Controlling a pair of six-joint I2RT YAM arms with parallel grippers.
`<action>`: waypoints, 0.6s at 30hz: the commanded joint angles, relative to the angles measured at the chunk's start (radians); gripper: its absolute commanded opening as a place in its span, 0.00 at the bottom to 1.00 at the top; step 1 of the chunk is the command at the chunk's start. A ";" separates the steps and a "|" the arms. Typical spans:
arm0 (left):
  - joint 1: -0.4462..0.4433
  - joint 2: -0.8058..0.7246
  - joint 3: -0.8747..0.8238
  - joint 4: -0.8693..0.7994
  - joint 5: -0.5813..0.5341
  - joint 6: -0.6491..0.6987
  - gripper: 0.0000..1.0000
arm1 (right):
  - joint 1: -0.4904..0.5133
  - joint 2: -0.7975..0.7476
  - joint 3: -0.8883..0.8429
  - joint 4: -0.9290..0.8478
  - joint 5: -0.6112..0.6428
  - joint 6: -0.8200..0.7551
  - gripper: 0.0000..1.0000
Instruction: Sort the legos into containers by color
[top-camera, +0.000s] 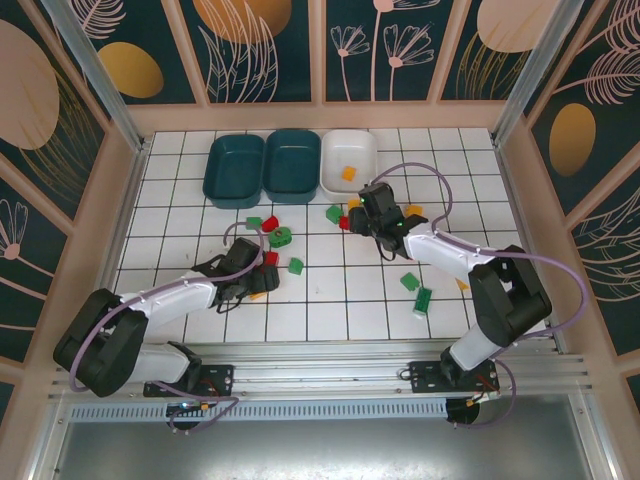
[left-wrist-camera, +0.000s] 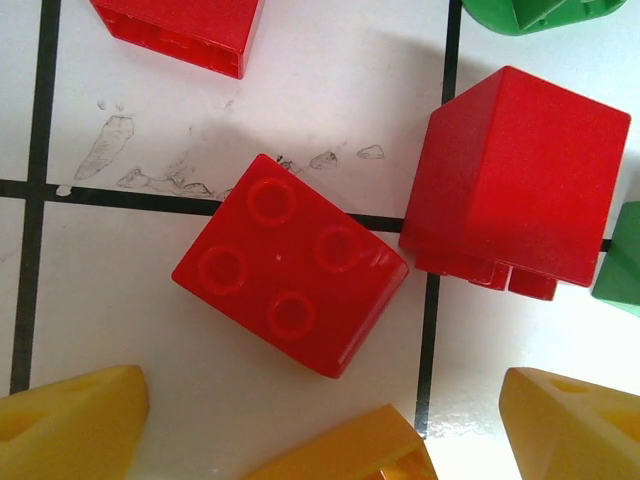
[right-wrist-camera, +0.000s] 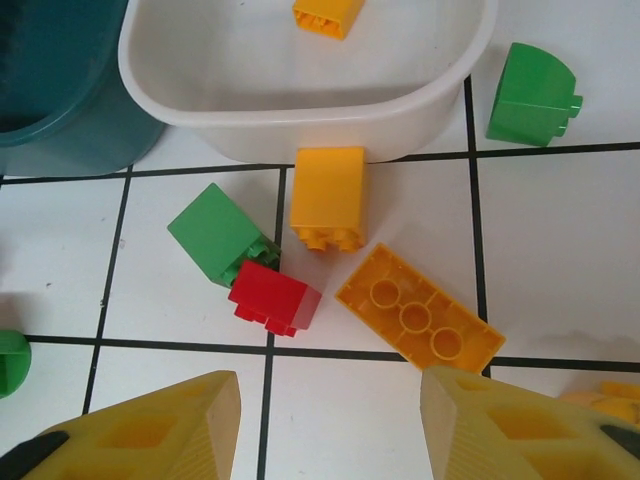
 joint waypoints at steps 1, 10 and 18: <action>-0.009 -0.013 -0.005 0.008 0.048 0.016 0.89 | 0.039 0.023 0.024 0.038 -0.011 -0.008 0.51; -0.011 0.014 -0.047 0.023 0.089 0.005 0.78 | 0.067 0.043 0.033 0.050 0.003 0.001 0.51; -0.038 0.014 -0.042 -0.012 0.091 0.005 0.66 | 0.067 0.006 0.003 0.053 0.015 0.004 0.51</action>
